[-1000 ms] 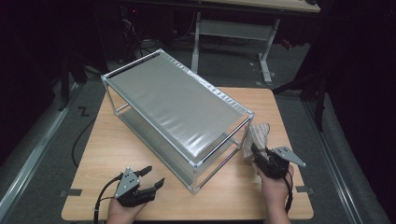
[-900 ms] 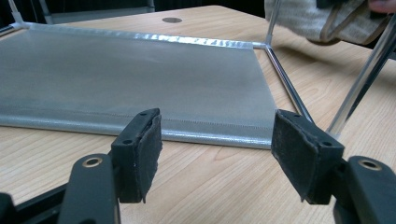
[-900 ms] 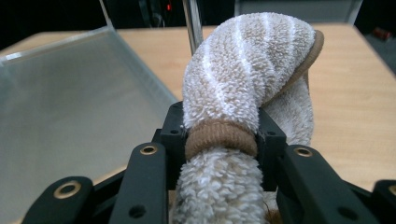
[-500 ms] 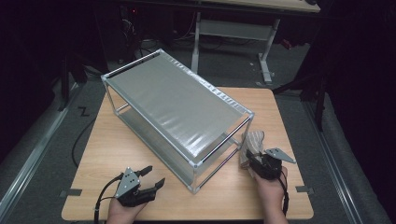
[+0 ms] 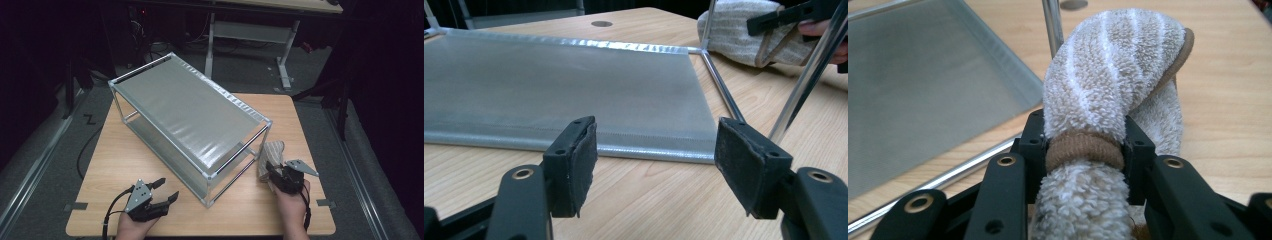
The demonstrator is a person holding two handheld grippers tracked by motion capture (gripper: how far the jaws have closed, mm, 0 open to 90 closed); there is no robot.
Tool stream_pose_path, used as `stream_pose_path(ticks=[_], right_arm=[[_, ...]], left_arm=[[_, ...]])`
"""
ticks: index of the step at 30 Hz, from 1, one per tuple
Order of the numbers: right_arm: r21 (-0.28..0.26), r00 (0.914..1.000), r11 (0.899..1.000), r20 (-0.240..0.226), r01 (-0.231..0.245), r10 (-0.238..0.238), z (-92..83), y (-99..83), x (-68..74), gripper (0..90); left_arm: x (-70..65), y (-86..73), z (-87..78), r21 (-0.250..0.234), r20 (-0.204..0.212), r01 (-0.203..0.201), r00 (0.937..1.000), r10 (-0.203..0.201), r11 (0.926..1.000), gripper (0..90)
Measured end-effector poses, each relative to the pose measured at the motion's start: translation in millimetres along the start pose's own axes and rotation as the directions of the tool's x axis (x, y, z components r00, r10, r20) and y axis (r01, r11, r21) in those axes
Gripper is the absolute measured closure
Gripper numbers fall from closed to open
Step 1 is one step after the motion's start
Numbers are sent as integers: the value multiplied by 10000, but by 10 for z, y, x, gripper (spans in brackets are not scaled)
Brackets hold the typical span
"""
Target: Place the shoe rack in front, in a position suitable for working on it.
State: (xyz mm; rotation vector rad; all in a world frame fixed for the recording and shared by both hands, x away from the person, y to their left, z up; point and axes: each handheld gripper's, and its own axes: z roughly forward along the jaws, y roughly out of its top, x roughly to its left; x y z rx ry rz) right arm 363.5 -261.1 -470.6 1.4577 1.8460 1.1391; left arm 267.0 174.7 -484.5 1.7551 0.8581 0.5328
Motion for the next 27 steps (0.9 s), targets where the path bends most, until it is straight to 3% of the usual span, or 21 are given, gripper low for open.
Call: stream_pose_path(ticks=[4, 5, 6, 9, 11, 18, 25, 27], right_arm=[[-242, 9994, 9992, 155, 311, -307, -135, 109, 6, 643], [-340, 9992, 9989, 250, 322, -314, -188, 149, -14, 643], [-419, 9991, 9987, 314, 291, -278, -225, 172, -33, 643], [-497, 9967, 9973, 645, 535, -502, -383, 229, -102, 642], [-650, 9971, 9974, 704, 322, -276, -488, 212, -153, 641], [-576, 9925, 9983, 1217, 5, 65, -625, -129, -304, 636], [141, 9930, 9988, 1092, -476, 458, -581, -362, -441, 621], [426, 9928, 9987, 1174, -295, 243, -544, -402, -432, 608]], left_arm=[[-11, 27, 53, -15, 192, -105, 9998, 105, 9999, 337], [-46, 28, 77, -277, 275, 332, 9991, -325, 9991, 337], [-20, 37, 64, -22, 267, -163, 9995, 163, 9999, 337], [-44, 45, 88, -44, 453, -216, 9987, 218, 9998, 338], [-56, 54, 112, -39, 544, -251, 9982, 253, 9997, 338], [-151, 60, 173, -16, 862, -301, 9958, 301, 9995, 342], [-224, 67, 271, 178, 1150, -568, 9919, 544, 9982, 342], [-241, 69, 284, 173, 1224, -612, 9907, 587, 9980, 342]])
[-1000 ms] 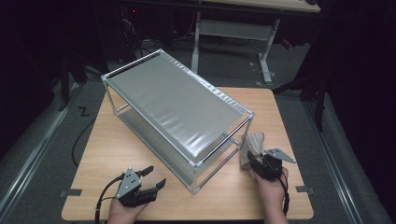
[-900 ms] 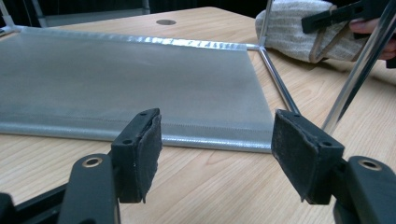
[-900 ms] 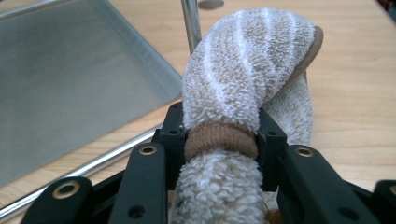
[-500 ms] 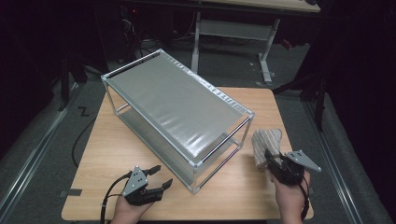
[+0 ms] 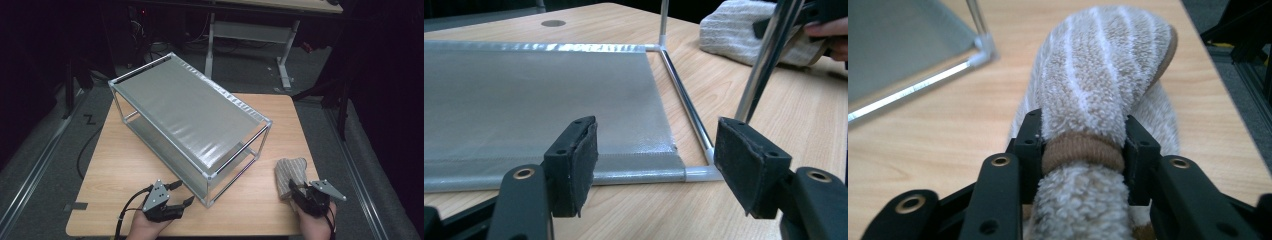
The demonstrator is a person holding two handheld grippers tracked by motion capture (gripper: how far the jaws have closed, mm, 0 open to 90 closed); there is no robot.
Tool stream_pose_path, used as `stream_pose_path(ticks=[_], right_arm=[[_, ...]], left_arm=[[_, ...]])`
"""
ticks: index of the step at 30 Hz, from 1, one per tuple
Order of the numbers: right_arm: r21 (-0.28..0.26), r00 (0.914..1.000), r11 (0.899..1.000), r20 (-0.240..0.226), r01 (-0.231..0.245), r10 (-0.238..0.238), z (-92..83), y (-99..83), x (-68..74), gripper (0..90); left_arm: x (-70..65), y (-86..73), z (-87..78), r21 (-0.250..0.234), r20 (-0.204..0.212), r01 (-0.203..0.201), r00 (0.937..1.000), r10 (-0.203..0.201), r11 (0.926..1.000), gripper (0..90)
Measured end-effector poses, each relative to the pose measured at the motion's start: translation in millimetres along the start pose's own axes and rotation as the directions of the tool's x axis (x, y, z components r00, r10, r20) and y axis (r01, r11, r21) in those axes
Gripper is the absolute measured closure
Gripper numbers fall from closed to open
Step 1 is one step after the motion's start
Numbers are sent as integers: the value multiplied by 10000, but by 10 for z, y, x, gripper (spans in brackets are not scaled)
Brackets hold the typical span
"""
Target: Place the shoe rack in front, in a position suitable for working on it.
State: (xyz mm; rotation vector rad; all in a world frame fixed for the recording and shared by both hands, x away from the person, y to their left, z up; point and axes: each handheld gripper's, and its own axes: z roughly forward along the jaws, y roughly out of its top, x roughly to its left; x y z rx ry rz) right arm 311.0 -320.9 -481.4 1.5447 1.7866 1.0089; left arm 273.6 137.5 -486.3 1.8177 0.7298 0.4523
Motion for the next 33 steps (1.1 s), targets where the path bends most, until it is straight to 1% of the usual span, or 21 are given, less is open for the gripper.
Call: stream_pose_path(ticks=[1, 2, 5, 7, 9, 11, 14, 16, 17, 19, 20, 22, 23, 24, 26, 27, 28, 30, 31, 32, 33], right_arm=[[136, 10000, 9999, -27, 85, -85, 27, -18, 5, 598], [236, 10000, 9997, -40, 41, -40, 38, -28, 10, 589], [307, 10000, 9995, -26, 60, -59, 51, -38, 17, 545], [79, 10000, 9999, 38, 80, -80, 21, -20, 36, 485], [-167, 9999, 9998, 151, 83, -81, -12, 8, 63, 448], [-442, 9995, 9989, 284, 166, -154, -52, 41, 101, 427], [-917, 9984, 9952, 485, 346, -302, -122, 84, 168, 410], [-1204, 9981, 9919, 509, 401, -341, -181, 117, 212, 391], [-1299, 9981, 9907, 514, 407, -343, -195, 127, 227, 390], [-1479, 9978, 9876, 473, 523, -458, -224, 144, 269, 392], [-1572, 9972, 9856, 493, 626, -555, -234, 151, 297, 394], [-1722, 9967, 9826, 519, 700, -619, -246, 157, 330, 403], [-1779, 9967, 9813, 485, 731, -655, -253, 160, 345, 405], [-1800, 9967, 9810, 487, 724, -646, -255, 162, 358, 406], [-1780, 9968, 9812, 410, 750, -688, -256, 157, 377, 411], [-1772, 9967, 9811, 382, 776, -719, -255, 154, 386, 413], [-1742, 9967, 9815, 340, 790, -742, -255, 149, 394, 415], [-1720, 9967, 9819, 322, 795, -751, -253, 146, 406, 417], [-1703, 9966, 9820, 218, 820, -794, -253, 146, 407, 420], [-1703, 9968, 9821, 187, 802, -781, -253, 144, 414, 423], [-1695, 9969, 9824, 188, 785, -764, -253, 142, 422, 425]], left_arm=[[-5, 1, 2, -5, 19, -9, 10000, 9, 10000, 342], [-8, 2, 3, -4, 39, -22, 10000, 22, 10000, 342], [-32, 9, -3, -85, 97, -44, 9999, 45, 10000, 347], [-50, 13, -7, -139, 145, -45, 9999, 47, 9999, 358], [-70, 16, -7, -155, 205, -19, 9998, 22, 9999, 364], [-86, 21, -11, -214, 281, 31, 9996, -25, 9998, 383], [-110, 42, -17, -354, 417, 248, 9989, -233, 9991, 418], [-132, 47, -19, -423, 417, 228, 9989, -210, 9988, 448], [-151, 46, -17, -458, 415, 275, 9988, -256, 9986, 459], [-191, 53, -12, -518, 478, 220, 9987, -195, 9984, 486], [-207, 59, -10, -579, 511, 188, 9986, -158, 9981, 511], [-250, 87, -11, -665, 599, 58, 9982, -18, 9978, 572], [-272, 106, -10, -689, 631, 56, 9980, -13, 9976, 597], [-295, 123, -8, -703, 690, 25, 9976, 24, 9975, 612], [-342, 147, 2, -659, 666, -167, 9976, 211, 9977, 637], [-361, 158, 15, -605, 745, -230, 9968, 275, 9979, 651], [-372, 166, 24, -555, 769, -244, 9966, 286, 9982, 659], [-396, 200, 47, -451, 741, -368, 9965, 400, 9983, 667], [-403, 219, 58, -419, 745, -432, 9961, 462, 9982, 672], [-416, 236, 71, -447, 751, -443, 9960, 476, 9980, 671], [-433, 259, 87, -522, 721, -537, 9957, 574, 9972, 668]])
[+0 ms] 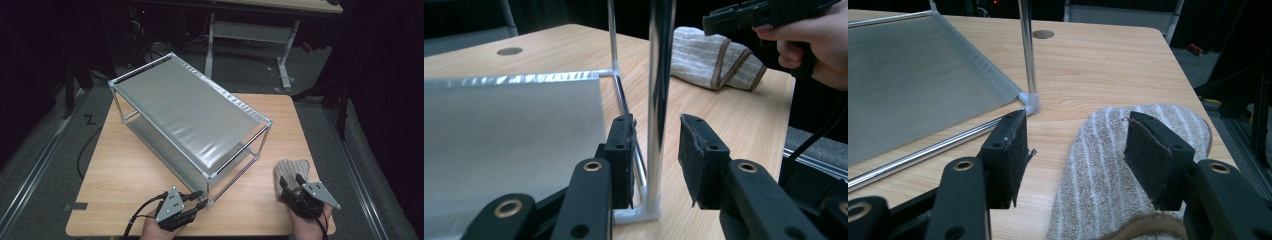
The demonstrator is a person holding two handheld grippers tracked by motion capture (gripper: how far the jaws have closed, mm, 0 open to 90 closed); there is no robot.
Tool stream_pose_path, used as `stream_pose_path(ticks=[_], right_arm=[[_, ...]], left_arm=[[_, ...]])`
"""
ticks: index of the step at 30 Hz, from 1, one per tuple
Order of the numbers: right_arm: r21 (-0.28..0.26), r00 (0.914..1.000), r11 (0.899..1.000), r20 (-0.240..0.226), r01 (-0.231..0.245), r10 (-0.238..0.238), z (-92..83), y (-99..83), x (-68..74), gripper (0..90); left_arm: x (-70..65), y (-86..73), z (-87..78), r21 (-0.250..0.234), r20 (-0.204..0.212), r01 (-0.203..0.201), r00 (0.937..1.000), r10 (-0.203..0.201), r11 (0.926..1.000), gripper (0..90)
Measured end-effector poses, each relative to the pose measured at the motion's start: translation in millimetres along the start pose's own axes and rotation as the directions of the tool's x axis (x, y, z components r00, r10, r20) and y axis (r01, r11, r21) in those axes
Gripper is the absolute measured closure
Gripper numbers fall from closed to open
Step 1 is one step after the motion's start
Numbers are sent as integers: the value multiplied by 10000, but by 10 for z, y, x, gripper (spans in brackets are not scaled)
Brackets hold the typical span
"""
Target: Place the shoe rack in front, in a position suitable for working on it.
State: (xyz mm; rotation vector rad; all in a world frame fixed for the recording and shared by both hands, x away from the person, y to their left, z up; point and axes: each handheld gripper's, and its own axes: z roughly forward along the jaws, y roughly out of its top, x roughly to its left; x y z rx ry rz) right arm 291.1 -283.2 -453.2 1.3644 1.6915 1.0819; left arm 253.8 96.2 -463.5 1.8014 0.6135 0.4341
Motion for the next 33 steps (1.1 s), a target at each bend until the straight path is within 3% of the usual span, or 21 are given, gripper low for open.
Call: stream_pose_path(ticks=[6, 8, 11, 17, 24, 28, 32, 33], right_arm=[[42, 10000, 10000, -59, -22, 22, 2, -5, 6, 429], [68, 10000, 10000, -66, 0, 1, 7, -8, 0, 430], [100, 10000, 9999, -94, -28, 29, 12, -12, -5, 431], [137, 9998, 9999, -186, -15, 18, 19, -15, 6, 435], [141, 9995, 9999, -311, 4, 0, 21, -13, 25, 435], [142, 9994, 9999, -331, -29, 34, 25, -16, 26, 435], [194, 9990, 9998, -446, -22, 30, 34, -20, 37, 436], [202, 9988, 9998, -484, -37, 47, 37, -19, 45, 436]], left_arm=[[-37, 85, 89, -121, -15, -264, 9997, 264, 9996, 683], [-53, 120, 122, -132, -250, -333, 9991, 330, 9994, 683], [-61, 162, 165, -144, -521, -327, 9981, 319, 9994, 756], [-79, 215, 340, -240, -442, -99, 9990, 88, 9997, 801], [-94, 323, 686, -297, -338, -30, 9994, 20, 9996, 802], [-95, 344, 866, -551, -307, 101, 9995, -118, 9984, 801], [-97, 383, 968, -509, -260, 245, 9993, -258, 9984, 796], [-88, 388, 972, -487, -138, 348, 9993, -356, 9982, 756]])
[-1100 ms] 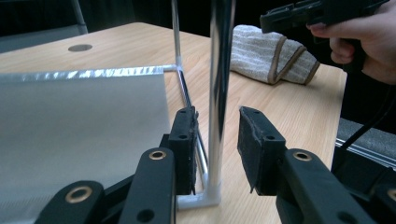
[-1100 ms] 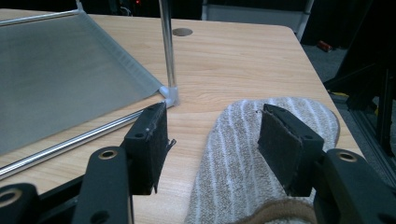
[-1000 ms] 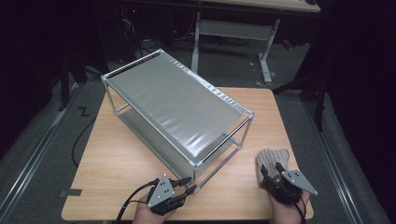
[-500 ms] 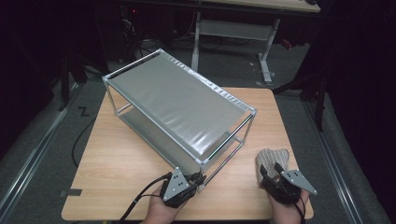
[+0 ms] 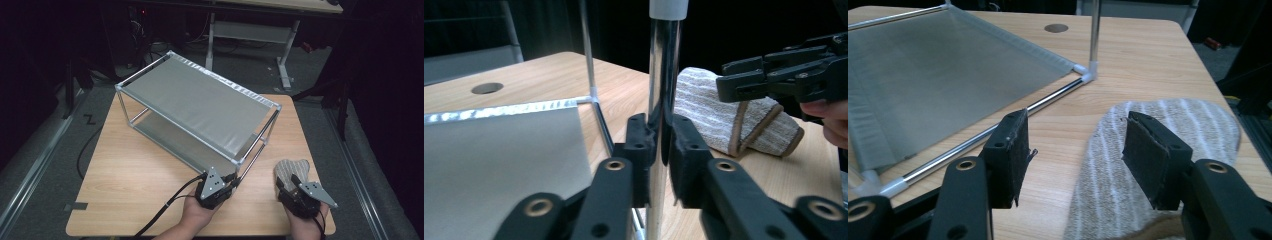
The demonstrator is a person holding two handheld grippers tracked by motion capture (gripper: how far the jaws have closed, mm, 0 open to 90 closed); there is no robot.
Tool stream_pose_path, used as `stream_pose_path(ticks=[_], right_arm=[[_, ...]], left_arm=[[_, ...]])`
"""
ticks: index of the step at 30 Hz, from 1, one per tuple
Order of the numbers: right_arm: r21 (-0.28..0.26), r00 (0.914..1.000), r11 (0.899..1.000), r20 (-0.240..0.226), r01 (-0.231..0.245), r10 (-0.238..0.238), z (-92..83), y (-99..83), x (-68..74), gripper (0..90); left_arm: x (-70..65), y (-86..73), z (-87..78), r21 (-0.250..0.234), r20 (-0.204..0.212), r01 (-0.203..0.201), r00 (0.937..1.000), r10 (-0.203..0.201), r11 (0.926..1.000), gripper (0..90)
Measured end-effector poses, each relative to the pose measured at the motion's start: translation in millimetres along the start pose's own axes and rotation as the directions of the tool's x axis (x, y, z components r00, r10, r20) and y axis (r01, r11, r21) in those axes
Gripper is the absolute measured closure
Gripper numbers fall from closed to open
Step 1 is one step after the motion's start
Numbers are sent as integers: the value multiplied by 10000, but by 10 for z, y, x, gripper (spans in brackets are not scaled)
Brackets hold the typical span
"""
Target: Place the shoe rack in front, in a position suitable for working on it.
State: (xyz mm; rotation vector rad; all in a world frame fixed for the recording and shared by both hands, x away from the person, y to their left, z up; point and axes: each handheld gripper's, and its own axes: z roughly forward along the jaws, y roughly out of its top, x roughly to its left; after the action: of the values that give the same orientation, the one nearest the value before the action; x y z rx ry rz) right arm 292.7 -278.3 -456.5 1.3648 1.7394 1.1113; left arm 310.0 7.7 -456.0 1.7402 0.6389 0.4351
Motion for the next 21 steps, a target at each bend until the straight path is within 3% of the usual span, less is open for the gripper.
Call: stream_pose_path(ticks=[2, 6, 8, 13, 16, 18, 21], right_arm=[[17, 9999, 10000, -131, 14, -14, 8, 1, 30, 436], [16, 9992, 9998, -350, 181, -180, 18, 16, 118, 436], [-40, 9987, 9998, -461, 215, -216, 17, 28, 163, 436], [-208, 9963, 9994, -811, 281, -297, -25, 61, 289, 435], [-356, 9944, 9989, -1001, 302, -336, -53, 82, 381, 436], [-401, 9919, 9984, -1192, 398, -443, -71, 92, 452, 436], [-448, 9883, 9978, -1418, 499, -558, -86, 99, 531, 437]], left_arm=[[32, -10, -47, 87, 149, 62, 9999, -63, 9999, 678], [120, -86, -283, 271, 408, -120, 9991, 109, 9996, 647], [189, -124, -452, 275, 330, -106, 9994, 97, 9996, 634], [419, -227, -886, 549, -541, -193, 9983, 222, 9983, 588], [553, -331, -1086, 734, -1074, -230, 9937, 309, 9970, 552], [644, -447, -1205, 852, -1620, -226, 9861, 362, 9961, 527], [807, -568, -1328, 816, -1992, 515, 9794, -343, 9953, 548]])
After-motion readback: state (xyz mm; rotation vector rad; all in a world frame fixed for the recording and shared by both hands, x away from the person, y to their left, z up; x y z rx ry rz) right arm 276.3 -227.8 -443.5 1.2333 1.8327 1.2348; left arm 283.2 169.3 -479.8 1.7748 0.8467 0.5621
